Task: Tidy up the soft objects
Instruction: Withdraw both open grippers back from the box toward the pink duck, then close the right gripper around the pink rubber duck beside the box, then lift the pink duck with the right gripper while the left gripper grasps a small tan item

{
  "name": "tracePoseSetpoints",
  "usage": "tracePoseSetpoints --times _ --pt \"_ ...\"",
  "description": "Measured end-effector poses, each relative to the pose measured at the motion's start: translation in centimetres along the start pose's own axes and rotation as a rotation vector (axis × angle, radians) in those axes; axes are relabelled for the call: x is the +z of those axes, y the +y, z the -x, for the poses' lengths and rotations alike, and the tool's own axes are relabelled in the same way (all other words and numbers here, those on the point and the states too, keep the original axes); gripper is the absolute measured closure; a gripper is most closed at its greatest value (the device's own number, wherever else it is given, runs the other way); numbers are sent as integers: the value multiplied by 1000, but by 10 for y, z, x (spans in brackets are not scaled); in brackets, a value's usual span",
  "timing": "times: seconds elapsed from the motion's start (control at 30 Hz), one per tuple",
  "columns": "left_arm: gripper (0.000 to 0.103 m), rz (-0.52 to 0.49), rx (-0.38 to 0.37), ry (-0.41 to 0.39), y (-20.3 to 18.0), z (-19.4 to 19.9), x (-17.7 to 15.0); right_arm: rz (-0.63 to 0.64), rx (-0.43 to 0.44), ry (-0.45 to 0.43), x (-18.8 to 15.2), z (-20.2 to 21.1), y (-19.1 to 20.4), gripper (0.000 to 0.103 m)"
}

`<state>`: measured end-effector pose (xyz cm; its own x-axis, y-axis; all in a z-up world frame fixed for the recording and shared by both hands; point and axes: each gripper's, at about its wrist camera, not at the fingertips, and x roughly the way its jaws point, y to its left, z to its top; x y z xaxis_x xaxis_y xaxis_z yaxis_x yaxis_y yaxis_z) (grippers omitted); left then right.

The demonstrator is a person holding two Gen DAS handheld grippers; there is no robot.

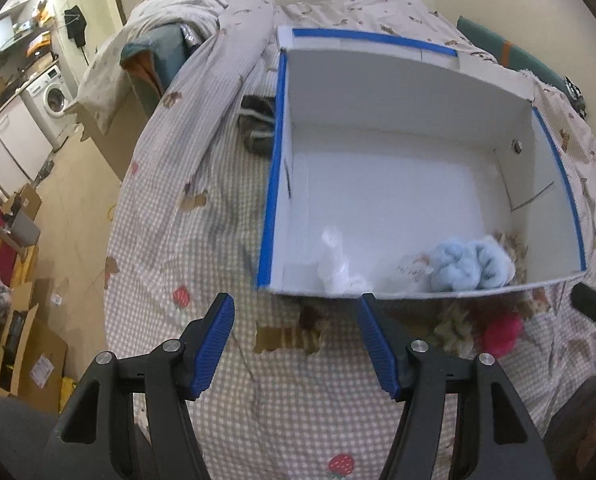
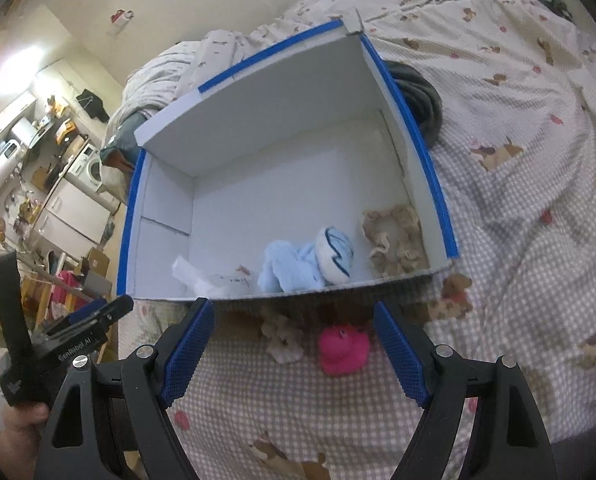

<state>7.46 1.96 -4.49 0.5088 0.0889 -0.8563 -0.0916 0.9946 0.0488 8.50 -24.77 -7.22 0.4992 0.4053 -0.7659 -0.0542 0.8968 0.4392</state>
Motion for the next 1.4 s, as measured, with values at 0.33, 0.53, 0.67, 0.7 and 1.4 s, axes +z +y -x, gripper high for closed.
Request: tracePoseSetpoints --times 0.33,0.53,0.67,0.7,1.4 --pt "43 132 4 56 33 -13 -15 -97 -27 40 -5 -13 -19 16" --pt "43 191 -13 109 41 -21 -18 -155 -71 110 -5 -37 -29 16" --pt "43 196 -32 137 36 -29 -17 -184 -83 184 -8 -60 -32 16" --pt "43 198 -31 145 36 -31 -17 -184 -84 198 -9 -65 -32 16" --pt "43 172 -14 239 27 -72 -20 -86 -87 239 -13 -83 -13 58"
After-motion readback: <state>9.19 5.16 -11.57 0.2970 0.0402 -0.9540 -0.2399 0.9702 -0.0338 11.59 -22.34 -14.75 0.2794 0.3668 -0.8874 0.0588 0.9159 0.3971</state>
